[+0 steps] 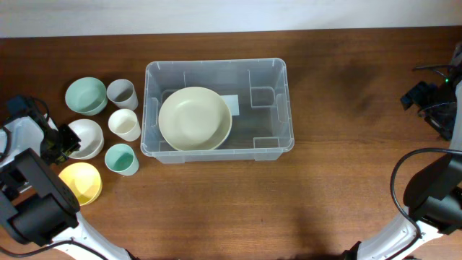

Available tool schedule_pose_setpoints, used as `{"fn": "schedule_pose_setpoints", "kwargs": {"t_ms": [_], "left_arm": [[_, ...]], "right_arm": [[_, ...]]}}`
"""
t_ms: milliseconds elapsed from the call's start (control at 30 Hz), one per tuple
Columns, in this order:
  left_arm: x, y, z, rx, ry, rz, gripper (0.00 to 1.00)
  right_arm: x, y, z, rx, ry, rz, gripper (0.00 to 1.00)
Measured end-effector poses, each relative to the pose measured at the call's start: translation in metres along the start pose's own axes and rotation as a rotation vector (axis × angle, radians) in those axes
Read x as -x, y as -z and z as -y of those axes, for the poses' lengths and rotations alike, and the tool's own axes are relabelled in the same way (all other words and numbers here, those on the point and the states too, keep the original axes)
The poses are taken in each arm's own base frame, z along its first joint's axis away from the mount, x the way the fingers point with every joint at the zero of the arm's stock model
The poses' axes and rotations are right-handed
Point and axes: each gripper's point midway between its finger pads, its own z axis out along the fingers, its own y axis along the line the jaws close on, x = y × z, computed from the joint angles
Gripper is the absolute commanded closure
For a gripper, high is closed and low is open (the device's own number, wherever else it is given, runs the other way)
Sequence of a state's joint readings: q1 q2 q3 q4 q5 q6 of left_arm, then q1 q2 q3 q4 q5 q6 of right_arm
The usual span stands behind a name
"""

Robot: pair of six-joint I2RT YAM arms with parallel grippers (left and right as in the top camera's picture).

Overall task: Pack container
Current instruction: 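Lift the white bowl and carry it right into the container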

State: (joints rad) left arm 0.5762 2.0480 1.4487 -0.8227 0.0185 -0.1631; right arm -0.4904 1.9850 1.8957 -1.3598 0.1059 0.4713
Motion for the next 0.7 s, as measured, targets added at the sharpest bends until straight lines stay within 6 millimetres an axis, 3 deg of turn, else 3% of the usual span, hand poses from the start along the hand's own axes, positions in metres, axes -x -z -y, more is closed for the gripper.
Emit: {"fn": "schedule_pose_setpoints", "kwargs": {"t_ms": [200, 600, 700], "left_arm": [[0.017, 0.018, -0.003, -0.005, 0.013, 0.031, 0.99], [0.036, 0.054, -0.059, 0.014, 0.151, 0.042, 0.99], [0.052, 0.071, -0.065, -0.014, 0.174, 0.096, 0.99]], "right_arm": [[0.0, 0.0, 0.0, 0.0, 0.0, 0.0, 0.01], [0.0, 0.0, 0.0, 0.0, 0.0, 0.0, 0.01], [0.0, 0.0, 0.0, 0.0, 0.001, 0.0, 0.01]]}}
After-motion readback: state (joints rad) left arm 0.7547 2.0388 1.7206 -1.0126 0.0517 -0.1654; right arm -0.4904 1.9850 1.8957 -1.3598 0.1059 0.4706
